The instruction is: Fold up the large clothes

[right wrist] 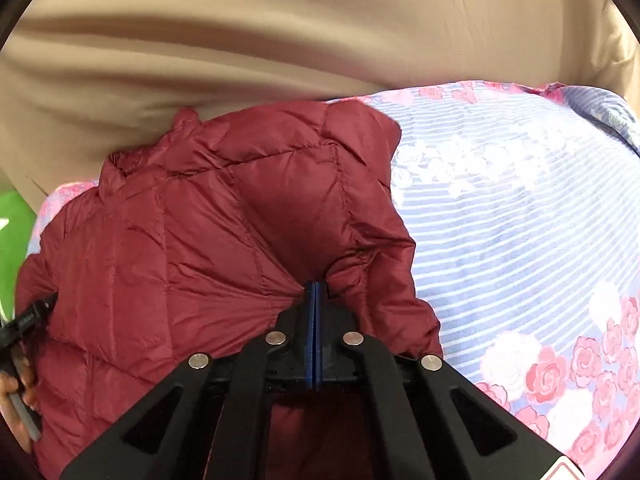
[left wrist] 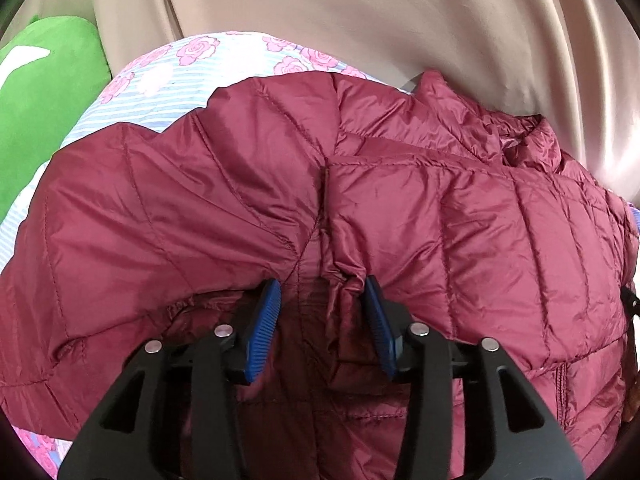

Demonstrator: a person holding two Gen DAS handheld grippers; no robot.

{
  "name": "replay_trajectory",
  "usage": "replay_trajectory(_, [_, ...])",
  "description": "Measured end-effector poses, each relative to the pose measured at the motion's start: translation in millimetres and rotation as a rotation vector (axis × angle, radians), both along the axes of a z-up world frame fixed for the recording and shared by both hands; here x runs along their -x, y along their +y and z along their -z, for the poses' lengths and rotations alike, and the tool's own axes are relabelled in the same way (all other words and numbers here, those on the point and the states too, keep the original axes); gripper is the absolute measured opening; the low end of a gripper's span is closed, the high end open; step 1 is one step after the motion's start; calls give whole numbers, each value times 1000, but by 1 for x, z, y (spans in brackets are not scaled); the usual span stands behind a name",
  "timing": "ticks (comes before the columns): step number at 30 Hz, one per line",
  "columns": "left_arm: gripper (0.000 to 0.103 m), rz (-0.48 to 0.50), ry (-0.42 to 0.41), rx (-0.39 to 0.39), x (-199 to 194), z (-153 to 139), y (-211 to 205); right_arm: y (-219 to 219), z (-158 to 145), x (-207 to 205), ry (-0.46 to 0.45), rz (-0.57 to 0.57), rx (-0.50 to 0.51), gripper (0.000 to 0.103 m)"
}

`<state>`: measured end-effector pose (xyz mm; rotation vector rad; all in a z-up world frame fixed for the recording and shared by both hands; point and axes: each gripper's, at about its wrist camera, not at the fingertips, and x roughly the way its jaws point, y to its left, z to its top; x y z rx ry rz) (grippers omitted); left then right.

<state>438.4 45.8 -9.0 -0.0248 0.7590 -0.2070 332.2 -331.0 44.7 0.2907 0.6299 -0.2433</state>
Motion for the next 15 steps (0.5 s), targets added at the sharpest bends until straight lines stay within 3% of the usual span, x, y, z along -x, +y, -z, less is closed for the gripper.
replay_trajectory(4, [42, -58, -11, 78, 13, -5, 27, 24, -1, 5, 38, 22, 133, 0])
replay_trajectory(10, [42, -173, 0, 57, 58, -16, 110, 16, 1, 6, 25, 11, 91, 0])
replay_trajectory(11, [51, -205, 0, 60, 67, -18, 129, 14, 1, 8, 24, 11, 90, 0])
replay_trajectory(12, [68, -257, -1, 56, 77, -20, 152, 15, 2, 7, 24, 11, 90, 0])
replay_trajectory(15, [71, -435, 1, 102, 109, -18, 233, 15, 2, 5, 21, 11, 86, 0])
